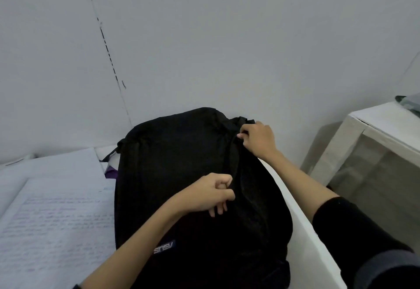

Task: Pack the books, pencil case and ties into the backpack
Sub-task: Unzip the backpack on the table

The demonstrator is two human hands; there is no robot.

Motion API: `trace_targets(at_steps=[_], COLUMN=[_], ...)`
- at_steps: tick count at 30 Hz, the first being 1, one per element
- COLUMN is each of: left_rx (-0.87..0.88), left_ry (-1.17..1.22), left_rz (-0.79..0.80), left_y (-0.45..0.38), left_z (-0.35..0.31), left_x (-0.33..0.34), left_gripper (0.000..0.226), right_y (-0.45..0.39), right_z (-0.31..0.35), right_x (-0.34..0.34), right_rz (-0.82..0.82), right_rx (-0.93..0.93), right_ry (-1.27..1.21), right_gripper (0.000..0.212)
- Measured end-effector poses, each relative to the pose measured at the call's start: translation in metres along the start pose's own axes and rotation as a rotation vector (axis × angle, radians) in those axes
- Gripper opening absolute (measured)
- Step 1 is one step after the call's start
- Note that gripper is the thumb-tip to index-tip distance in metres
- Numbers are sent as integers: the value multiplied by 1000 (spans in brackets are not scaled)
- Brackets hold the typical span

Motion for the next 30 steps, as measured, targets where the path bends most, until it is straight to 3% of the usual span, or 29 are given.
trace_targets(at_steps=[5,9,13,18,21,30], left_rx=[7,0,-20,-21,-12,-250], left_ry=[24,49,87,85,94,-121], left_rz=[-14,-24,-82,-168,-317,-1081], left_y=[3,5,8,44,95,311], left_z=[7,7,7,16,38,124], left_x=[-5,1,8,1,-17,-101], left_gripper=[10,17,21,14,11,10], right_y=[-9,2,31,78,102,171], right_z=[3,2,22,72,113,285], right_x=[15,14,-4,-25,-28,14], right_rz=[-10,6,-32,170,319,622], right_rx=[1,23,-121,-260,-339,-693], right_ry=[82,-132,-282,-394,-445,-535], right_gripper=[21,14,8,11,15,18])
Point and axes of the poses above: each hand's wrist, its own y-axis away from the middle knuckle, its own x-axis out of the palm, z = x × y, the point moved 5 cm from there along -y, towards the middle knuckle, and after that the axes turned 1 degree about -z, right-handed, at the moved point
